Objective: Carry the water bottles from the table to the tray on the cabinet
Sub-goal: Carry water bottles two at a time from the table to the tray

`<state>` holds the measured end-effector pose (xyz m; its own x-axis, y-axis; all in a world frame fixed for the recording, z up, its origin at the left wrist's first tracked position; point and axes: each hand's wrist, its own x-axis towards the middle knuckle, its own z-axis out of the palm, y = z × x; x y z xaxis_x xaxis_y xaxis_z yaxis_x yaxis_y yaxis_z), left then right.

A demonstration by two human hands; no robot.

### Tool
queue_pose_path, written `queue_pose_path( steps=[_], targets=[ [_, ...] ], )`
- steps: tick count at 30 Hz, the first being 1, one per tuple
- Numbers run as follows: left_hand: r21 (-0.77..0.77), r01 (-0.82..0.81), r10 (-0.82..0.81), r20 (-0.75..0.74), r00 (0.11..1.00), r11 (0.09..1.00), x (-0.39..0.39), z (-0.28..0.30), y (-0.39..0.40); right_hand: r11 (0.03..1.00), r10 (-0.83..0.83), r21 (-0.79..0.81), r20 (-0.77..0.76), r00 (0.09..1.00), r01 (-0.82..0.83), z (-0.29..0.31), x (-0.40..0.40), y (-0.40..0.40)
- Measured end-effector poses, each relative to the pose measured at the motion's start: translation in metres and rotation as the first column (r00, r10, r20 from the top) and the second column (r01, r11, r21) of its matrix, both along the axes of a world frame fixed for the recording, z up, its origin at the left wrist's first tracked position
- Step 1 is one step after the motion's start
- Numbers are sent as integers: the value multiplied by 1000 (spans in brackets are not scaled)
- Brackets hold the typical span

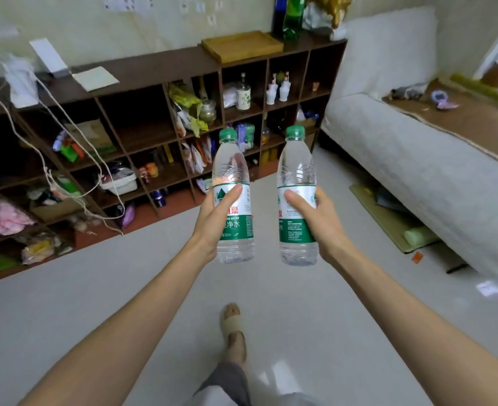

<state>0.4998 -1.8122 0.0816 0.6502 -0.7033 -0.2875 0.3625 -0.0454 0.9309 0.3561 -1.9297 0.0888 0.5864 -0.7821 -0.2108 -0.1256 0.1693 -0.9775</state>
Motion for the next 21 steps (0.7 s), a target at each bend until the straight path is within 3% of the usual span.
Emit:
queue_pose_path(
  steps=[13, 17, 21],
  targets=[
    [-16, -45, 47, 108, 993, 999, 248, 42, -270, 994, -91, -53, 80, 993, 95, 38, 241, -266],
    [23, -85, 78, 218, 973, 996, 311, 54, -352, 995, -27, -98, 85, 996, 35, 43, 308, -361],
    [13, -209, 198, 275, 941, 978, 379, 66, -434, 995, 99, -44, 125, 987, -94, 50, 380, -460]
  ],
)
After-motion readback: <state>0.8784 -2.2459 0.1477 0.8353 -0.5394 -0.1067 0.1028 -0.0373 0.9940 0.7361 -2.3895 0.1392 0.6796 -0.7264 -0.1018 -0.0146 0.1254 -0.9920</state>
